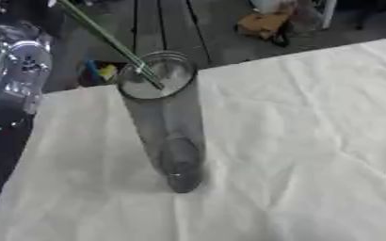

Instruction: Arrange flowers into the vase.

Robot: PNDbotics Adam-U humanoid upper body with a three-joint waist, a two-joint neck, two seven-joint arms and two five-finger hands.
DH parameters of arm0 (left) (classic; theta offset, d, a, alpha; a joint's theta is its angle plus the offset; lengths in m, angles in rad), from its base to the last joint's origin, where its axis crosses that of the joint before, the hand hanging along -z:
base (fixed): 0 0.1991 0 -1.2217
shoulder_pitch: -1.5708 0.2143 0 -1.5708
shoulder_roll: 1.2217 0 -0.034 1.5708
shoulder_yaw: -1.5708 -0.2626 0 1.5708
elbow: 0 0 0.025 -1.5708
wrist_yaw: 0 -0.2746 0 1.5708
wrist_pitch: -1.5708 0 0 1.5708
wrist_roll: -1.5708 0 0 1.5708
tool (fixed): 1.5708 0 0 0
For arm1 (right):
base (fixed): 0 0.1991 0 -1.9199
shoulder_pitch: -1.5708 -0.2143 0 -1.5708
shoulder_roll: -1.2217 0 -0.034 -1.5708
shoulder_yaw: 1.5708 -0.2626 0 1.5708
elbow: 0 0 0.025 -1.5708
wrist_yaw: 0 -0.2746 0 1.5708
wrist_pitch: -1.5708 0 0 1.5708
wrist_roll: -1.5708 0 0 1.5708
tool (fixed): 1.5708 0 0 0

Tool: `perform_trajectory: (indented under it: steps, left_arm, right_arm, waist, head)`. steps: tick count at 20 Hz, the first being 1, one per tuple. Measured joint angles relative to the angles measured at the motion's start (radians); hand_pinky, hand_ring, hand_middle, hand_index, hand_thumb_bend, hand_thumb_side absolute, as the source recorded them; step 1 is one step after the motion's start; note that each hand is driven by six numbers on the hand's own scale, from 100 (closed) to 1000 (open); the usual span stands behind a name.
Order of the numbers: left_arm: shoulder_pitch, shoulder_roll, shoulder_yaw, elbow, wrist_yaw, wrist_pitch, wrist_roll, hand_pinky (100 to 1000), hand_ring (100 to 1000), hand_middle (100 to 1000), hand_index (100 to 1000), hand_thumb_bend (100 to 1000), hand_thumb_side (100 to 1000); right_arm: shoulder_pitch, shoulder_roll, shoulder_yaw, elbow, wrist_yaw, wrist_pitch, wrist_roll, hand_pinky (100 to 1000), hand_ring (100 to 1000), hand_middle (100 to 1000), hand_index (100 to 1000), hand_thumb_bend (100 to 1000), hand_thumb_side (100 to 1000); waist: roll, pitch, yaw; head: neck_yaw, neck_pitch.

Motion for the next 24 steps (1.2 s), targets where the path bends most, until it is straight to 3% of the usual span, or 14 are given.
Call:
perform_trajectory:
  steps: [10, 24]
  left_arm:
    - [-0.001, -0.009, -0.006, 0.047, -0.055, -0.016, -0.020, 100, 100, 100, 114, 100, 693]
    - [-0.001, -0.009, -0.006, 0.093, -0.104, 0.013, -0.030, 100, 100, 100, 142, 100, 752]
  right_arm:
    - [0.000, 0.001, 0.000, 0.000, 0.009, 0.005, 0.005, 887, 566, 459, 686, 100, 1000]
    - [-0.001, 0.002, 0.000, 0.000, 0.014, 0.017, 0.009, 890, 566, 458, 685, 100, 1000]
  waist:
    - [0.004, 0.005, -0.002]
    - [0.006, 0.006, 0.002]
  head:
    - [0.000, 0.000]
    - [0.000, 0.000]
